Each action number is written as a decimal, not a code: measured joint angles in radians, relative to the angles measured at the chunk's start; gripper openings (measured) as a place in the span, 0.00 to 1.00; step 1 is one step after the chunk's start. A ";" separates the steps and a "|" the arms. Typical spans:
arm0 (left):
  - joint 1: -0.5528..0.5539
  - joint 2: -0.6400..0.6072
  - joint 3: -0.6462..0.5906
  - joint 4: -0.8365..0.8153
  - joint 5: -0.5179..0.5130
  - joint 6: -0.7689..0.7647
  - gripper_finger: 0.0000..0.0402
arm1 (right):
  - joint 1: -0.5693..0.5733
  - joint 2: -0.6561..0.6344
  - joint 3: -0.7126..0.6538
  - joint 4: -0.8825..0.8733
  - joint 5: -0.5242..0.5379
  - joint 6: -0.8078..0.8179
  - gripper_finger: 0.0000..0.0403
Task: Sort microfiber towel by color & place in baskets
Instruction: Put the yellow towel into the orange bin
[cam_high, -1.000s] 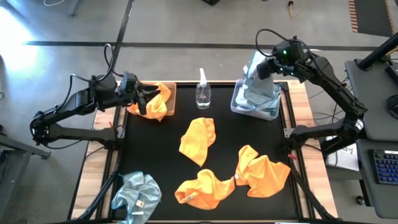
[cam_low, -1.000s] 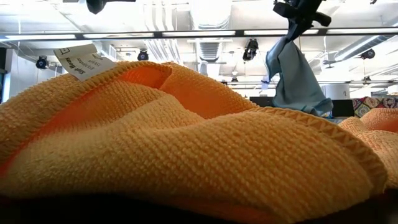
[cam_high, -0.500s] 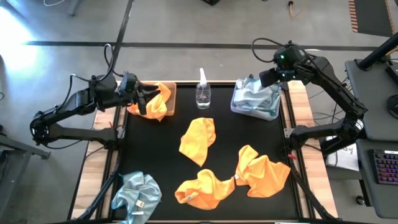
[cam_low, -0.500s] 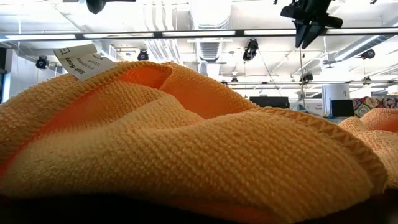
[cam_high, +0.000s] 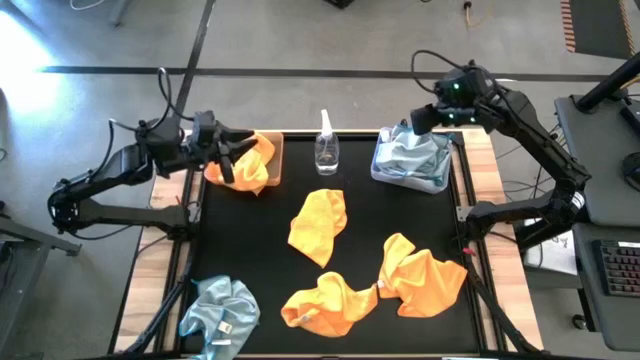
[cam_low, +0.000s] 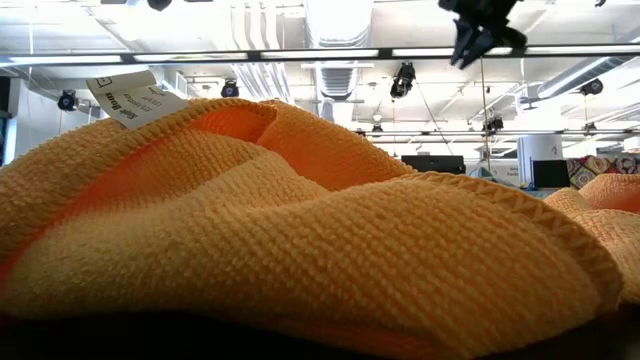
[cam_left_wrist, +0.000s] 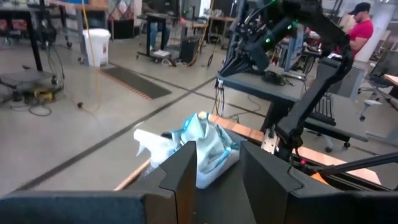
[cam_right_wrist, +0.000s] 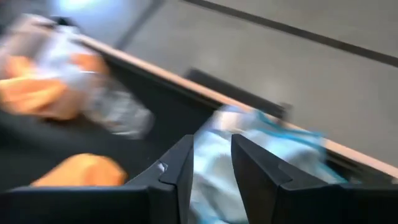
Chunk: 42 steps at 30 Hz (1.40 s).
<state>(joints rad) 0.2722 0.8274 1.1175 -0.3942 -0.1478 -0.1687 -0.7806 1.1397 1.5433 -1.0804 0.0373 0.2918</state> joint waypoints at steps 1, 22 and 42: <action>0.000 -0.002 0.000 0.003 0.000 0.003 0.27 | 0.004 0.000 0.000 0.020 -0.045 -0.002 0.25; 0.000 -0.006 0.000 -0.005 0.001 0.001 0.27 | 0.409 0.010 -0.002 0.215 -0.222 0.181 0.20; 0.000 0.101 0.000 -0.125 0.480 -0.180 0.27 | 0.616 0.029 -0.002 0.360 -0.133 0.209 0.17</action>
<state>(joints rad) 0.2718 0.9288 1.1179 -0.5193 0.3325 -0.3491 -0.1651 1.1682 1.5410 -0.7201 -0.0958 0.5011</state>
